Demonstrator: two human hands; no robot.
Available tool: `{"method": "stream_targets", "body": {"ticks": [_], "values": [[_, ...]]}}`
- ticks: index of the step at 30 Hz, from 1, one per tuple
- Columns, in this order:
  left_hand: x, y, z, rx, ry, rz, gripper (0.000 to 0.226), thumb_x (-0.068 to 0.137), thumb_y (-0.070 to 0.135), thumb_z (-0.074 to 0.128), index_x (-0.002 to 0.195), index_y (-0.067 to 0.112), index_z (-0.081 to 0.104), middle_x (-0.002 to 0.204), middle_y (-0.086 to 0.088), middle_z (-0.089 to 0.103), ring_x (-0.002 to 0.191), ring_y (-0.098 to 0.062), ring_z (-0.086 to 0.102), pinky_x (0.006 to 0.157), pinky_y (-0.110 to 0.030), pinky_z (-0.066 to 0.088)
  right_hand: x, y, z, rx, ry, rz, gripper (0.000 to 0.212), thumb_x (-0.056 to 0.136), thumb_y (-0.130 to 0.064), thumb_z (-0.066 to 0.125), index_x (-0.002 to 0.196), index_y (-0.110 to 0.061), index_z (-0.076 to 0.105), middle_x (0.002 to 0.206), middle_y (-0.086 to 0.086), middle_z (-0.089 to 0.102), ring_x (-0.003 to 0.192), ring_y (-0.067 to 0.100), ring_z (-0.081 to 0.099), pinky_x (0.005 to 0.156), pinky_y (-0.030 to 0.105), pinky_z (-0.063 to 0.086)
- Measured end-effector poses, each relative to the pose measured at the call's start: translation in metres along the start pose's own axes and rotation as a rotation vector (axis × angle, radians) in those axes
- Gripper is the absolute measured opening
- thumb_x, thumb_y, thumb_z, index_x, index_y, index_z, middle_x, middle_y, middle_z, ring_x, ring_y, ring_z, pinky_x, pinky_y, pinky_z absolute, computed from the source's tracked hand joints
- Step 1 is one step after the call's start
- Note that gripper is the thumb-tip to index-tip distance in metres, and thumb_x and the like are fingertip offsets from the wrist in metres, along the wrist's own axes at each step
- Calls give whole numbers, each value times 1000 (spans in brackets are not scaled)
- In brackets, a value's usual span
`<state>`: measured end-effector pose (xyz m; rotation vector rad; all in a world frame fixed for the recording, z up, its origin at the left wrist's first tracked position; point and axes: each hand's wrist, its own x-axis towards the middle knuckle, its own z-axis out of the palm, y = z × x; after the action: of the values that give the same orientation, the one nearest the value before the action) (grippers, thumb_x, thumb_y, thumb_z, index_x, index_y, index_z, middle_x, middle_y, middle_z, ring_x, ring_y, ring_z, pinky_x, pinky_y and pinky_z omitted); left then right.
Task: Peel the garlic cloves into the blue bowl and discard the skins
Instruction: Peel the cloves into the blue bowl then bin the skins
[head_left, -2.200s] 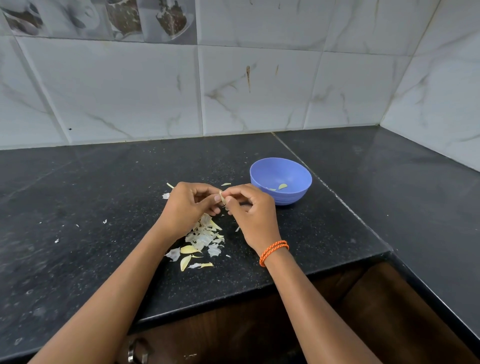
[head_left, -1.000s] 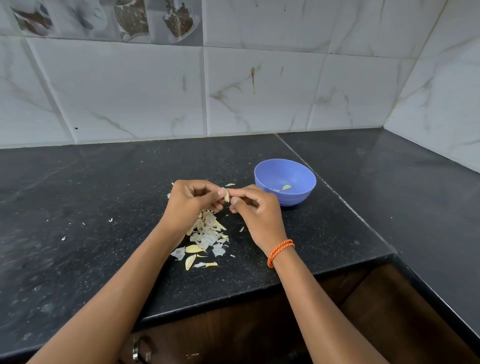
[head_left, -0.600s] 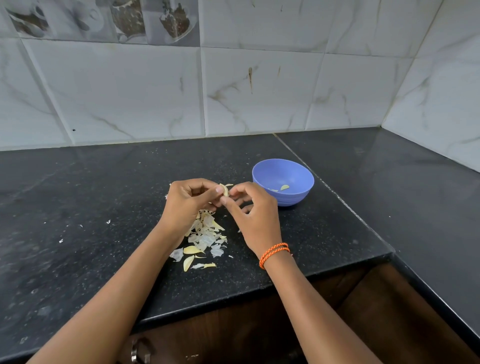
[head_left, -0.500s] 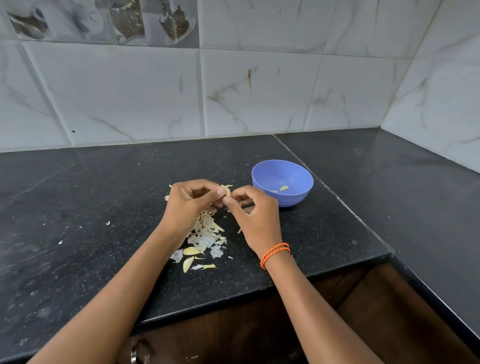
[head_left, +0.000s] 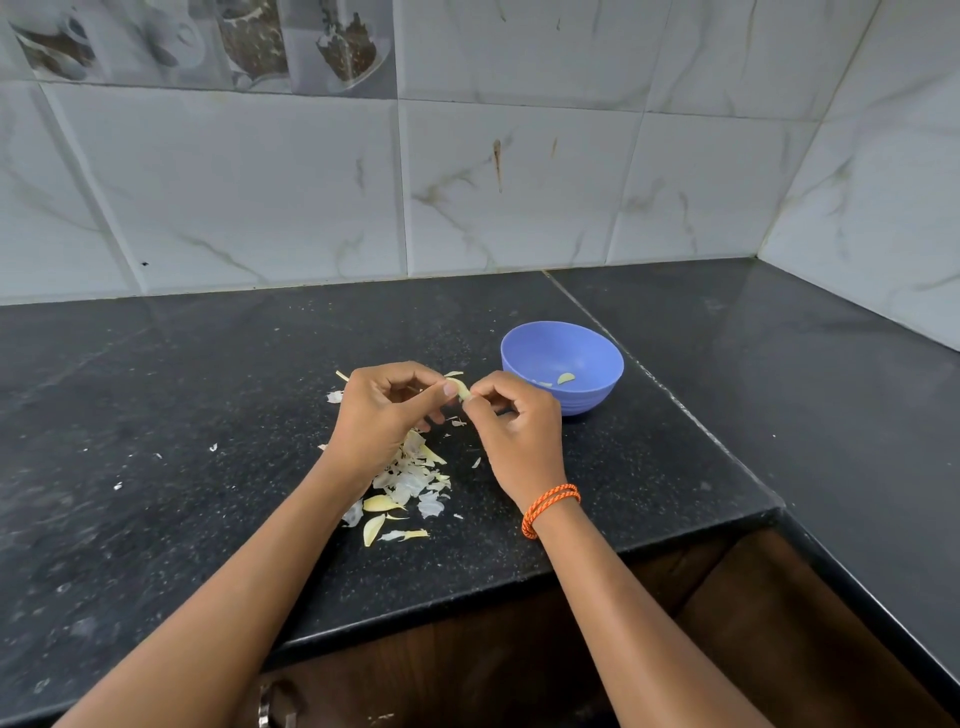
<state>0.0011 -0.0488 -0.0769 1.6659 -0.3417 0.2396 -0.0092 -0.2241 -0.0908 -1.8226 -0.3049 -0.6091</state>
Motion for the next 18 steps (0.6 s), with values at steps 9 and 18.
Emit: {"method": "stream_targets", "body": {"ticks": [9,18], "values": [[-2,1,5,48,21,33,8,97,17,80,92,11,82,86,-7,80,84,-34,76,75,-47,62,1,1,2,-46,-3,-41,16,92,-7,73,78,-13,71,73,-3,67,70,19,62,61,34,50],[1,0,2,-102,54,-26,7,97,5,77,97,-2,78,91,-15,81,85,-31,80,82,-39,67,1,0,6,-2,-113,-14,8,97,-11,72,91,-15,75,88,0,66,78,20,62,64,28,51]]}}
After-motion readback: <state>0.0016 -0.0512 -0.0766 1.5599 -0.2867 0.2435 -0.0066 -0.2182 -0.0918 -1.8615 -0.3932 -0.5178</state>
